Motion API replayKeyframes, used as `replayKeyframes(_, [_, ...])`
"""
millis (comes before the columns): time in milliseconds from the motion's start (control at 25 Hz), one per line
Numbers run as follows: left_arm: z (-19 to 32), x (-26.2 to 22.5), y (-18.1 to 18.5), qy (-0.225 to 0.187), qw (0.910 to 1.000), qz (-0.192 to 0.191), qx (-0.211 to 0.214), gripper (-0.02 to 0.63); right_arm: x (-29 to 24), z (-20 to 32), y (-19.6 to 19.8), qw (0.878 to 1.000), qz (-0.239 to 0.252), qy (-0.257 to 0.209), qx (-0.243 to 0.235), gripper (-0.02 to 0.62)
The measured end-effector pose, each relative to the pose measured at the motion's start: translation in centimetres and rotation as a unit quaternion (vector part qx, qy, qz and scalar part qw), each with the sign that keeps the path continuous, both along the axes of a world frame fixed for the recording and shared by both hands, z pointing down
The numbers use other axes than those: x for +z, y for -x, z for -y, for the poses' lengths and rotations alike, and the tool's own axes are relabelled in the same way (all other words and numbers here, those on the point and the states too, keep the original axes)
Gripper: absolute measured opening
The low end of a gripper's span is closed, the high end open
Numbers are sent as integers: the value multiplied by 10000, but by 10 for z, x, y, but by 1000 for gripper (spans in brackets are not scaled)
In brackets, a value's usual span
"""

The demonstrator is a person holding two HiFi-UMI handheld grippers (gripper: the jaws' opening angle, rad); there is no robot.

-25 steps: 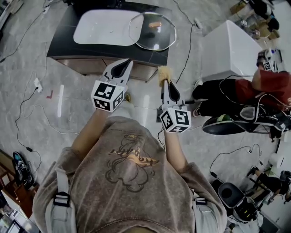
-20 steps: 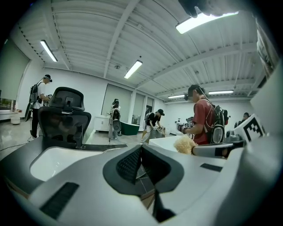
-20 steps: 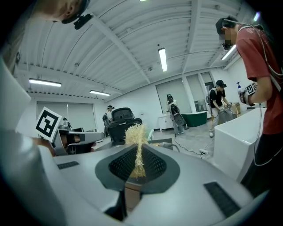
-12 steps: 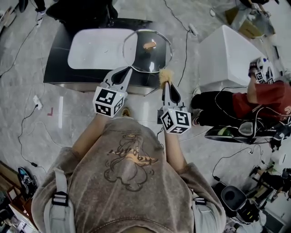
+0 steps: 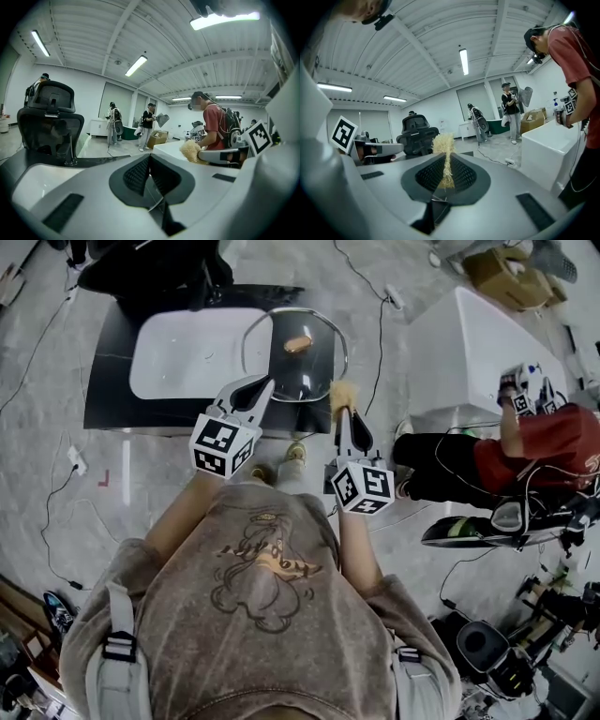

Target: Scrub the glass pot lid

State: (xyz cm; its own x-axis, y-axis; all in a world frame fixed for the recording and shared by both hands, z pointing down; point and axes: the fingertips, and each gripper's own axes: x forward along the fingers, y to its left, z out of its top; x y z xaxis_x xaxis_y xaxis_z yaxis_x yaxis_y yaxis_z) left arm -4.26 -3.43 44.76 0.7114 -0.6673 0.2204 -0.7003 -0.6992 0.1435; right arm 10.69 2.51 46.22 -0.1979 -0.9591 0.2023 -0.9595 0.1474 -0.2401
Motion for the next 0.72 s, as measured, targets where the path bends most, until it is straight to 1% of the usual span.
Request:
replayKeyframes(120, [9, -3, -11, 53, 10000, -45, -15, 17, -4, 14, -12, 10000, 8, 0, -73, 38])
replayKeyframes(240, [18, -6, -23, 19, 10000, -48, -41, 17, -7, 29, -23, 9998, -9, 1, -209, 38])
replayKeyframes(520, [50, 2, -36, 27, 9997, 46, -219, 17, -3, 69, -34, 9982, -31, 43, -601, 38])
replayKeyframes(720, [62, 7, -46, -2, 9995, 179, -276, 18, -8, 87, -43, 9960, -34, 32, -894, 38])
